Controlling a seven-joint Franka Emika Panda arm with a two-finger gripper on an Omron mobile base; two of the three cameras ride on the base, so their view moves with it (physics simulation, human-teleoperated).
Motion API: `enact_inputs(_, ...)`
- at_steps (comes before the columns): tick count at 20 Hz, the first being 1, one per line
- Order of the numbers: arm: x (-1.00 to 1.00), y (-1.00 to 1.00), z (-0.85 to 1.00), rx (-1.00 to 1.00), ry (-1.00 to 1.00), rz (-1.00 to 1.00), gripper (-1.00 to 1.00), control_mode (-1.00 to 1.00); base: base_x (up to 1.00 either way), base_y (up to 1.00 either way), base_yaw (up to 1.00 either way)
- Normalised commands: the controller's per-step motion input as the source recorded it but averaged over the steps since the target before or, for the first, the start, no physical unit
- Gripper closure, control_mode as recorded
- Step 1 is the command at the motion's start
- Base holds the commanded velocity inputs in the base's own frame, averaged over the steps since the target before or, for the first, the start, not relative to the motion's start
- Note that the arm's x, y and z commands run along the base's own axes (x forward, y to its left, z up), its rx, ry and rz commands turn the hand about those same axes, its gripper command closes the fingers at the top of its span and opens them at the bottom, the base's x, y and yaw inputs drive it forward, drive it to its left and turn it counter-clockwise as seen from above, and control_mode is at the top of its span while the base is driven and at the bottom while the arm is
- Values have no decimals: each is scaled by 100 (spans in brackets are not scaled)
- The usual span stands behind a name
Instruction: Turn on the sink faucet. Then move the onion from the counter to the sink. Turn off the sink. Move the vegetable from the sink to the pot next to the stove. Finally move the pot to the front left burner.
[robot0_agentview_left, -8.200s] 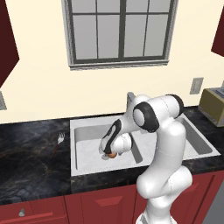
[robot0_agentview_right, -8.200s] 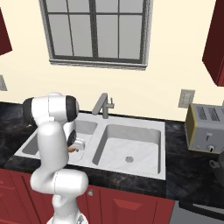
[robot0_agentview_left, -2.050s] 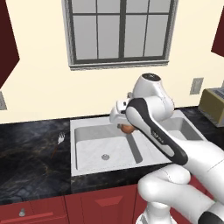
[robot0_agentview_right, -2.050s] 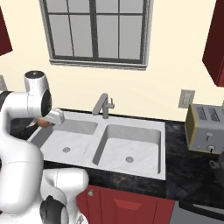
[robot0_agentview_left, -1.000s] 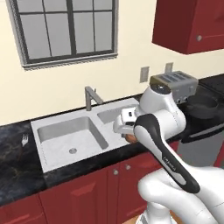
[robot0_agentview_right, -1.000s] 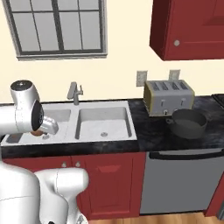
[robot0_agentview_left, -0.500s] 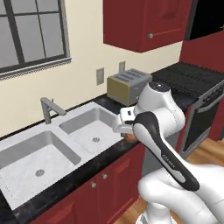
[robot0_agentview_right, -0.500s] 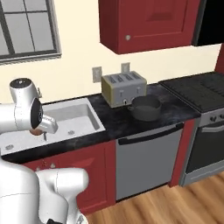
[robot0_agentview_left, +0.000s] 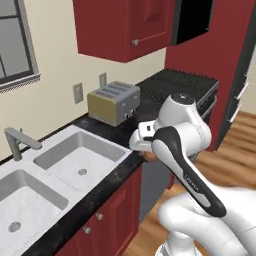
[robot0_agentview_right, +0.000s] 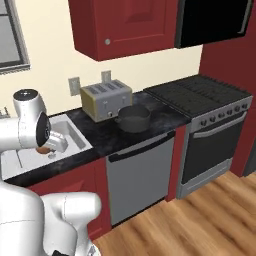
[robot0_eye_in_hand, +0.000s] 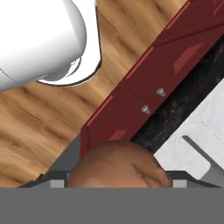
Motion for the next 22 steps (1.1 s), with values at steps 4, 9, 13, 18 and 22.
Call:
enact_inputs(4,0,0,0,0,0,0,100,100,43,-52,-13)
enact_inputs(9,0,0,0,0,0,0,100,100,41,-56,-6)
enact_inputs(13,0,0,0,0,0,0,100,100,36,-61,0)
enact_inputs(18,0,0,0,0,0,0,100,100,41,-60,0)
enact_inputs(22,0,0,0,0,0,0,100,100,44,-62,0)
